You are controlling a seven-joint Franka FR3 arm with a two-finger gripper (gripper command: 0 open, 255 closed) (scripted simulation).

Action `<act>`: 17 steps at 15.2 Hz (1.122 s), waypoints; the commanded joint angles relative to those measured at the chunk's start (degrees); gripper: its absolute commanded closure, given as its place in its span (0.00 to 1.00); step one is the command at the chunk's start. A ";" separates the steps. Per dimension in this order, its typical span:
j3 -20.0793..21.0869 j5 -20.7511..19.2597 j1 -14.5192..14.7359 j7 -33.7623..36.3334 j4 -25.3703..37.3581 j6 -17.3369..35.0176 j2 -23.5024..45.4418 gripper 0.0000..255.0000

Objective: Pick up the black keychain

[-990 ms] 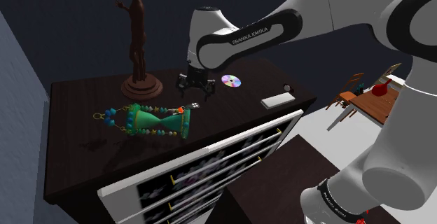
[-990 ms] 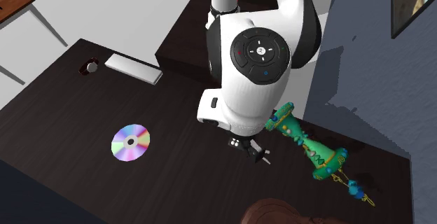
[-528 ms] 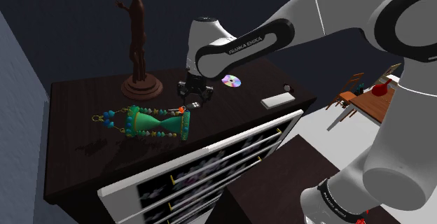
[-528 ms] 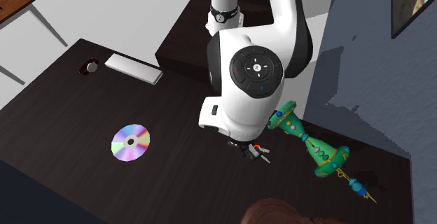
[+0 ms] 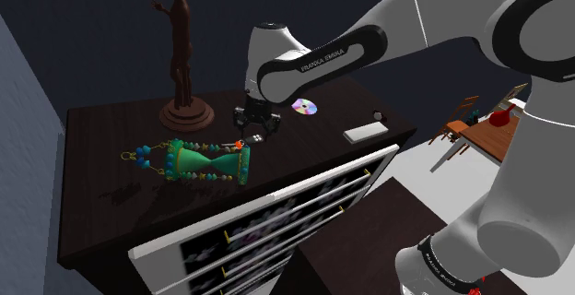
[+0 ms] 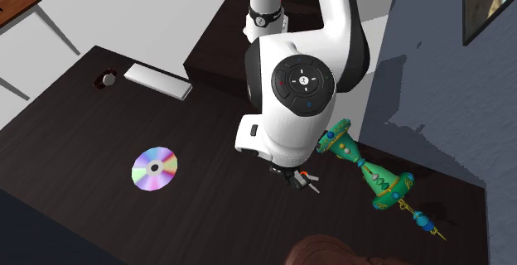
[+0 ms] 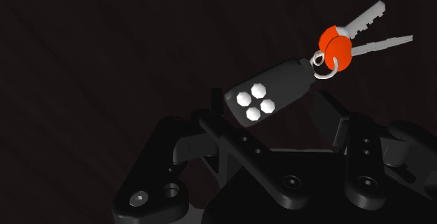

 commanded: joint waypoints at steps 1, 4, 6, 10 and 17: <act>-0.02 -0.06 0.06 0.07 0.09 0.05 0.15 1.00; 0.37 0.68 -0.23 -0.39 0.51 -1.76 -1.34 1.00; 0.61 1.16 -0.41 -0.69 0.85 -3.00 -2.29 1.00; 1.02 2.07 -0.72 -1.26 1.69 -5.51 -4.08 1.00; 1.51 3.33 -1.10 -2.04 3.38 -9.50 -6.57 1.00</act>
